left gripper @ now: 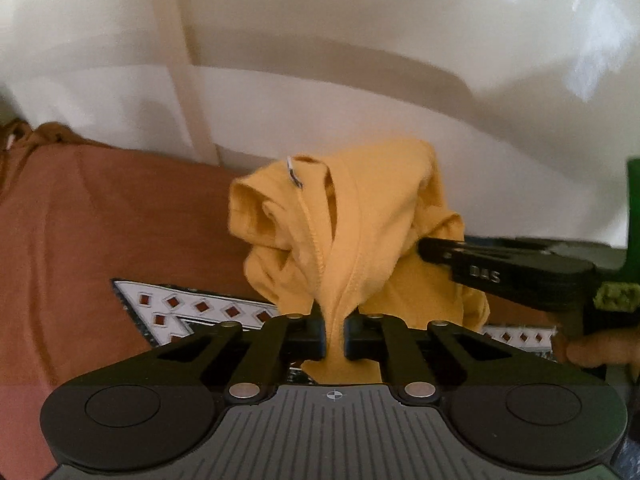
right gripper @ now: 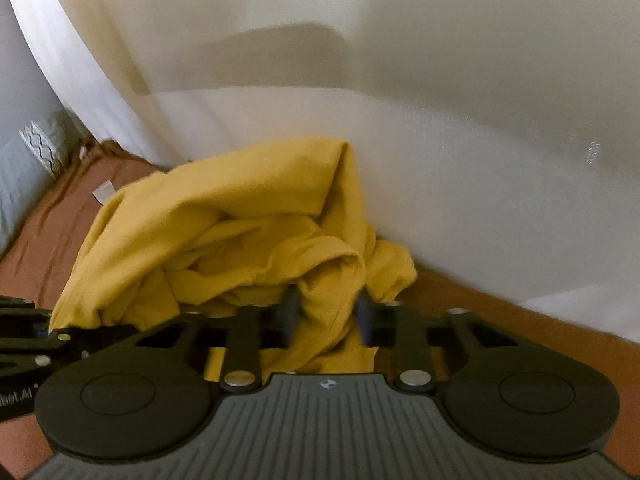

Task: Fold clothes
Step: 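Grasp the yellow T-shirt with the left gripper while the right gripper grasps it too, then lift the T-shirt and shake it out with both grippers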

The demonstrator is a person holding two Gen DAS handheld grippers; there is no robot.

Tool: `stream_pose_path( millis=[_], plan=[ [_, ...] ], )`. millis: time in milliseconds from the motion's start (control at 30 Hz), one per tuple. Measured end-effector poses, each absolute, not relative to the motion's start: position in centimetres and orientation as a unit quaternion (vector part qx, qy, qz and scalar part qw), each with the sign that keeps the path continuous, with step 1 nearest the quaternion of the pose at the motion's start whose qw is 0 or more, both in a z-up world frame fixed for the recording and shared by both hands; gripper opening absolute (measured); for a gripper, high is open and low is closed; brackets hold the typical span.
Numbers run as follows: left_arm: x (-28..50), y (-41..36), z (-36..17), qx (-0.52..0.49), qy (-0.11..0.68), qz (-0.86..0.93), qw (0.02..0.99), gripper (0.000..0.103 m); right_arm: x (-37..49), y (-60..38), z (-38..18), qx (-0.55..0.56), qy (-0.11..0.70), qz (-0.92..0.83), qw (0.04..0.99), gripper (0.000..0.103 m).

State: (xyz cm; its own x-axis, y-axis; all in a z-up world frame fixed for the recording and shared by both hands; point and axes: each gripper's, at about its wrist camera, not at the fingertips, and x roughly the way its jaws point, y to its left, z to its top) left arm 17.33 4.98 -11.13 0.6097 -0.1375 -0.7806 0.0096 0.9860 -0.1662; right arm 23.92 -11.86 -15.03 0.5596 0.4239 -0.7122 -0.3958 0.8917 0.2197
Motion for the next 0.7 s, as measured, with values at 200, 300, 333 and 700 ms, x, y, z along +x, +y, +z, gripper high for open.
stream_pose_path(
  millis=[200, 300, 333, 700],
  plan=[
    [14.9, 6.1, -6.3, -0.093, 0.406, -0.034, 0.909, 0.002, 21.5, -13.0, -10.6, 0.046, 0.393, 0.241, 0.886, 0.014],
    [13.1, 6.8, -2.8, -0.100, 0.379, -0.039, 0.919, 0.002, 19.7, -14.1, -7.1, 0.048, 0.377, 0.245, 0.892, 0.013],
    [12.5, 7.0, -1.6, -0.102, 0.369, -0.041, 0.923, 0.002, 18.9, -14.5, -5.8, 0.050, 0.370, 0.246, 0.895, 0.013],
    [-1.6, 6.3, 9.7, -0.143, 0.271, -0.218, 0.927, 0.002, 2.8, -22.4, 8.9, 0.036, 0.276, 0.241, 0.930, 0.013]
  ],
)
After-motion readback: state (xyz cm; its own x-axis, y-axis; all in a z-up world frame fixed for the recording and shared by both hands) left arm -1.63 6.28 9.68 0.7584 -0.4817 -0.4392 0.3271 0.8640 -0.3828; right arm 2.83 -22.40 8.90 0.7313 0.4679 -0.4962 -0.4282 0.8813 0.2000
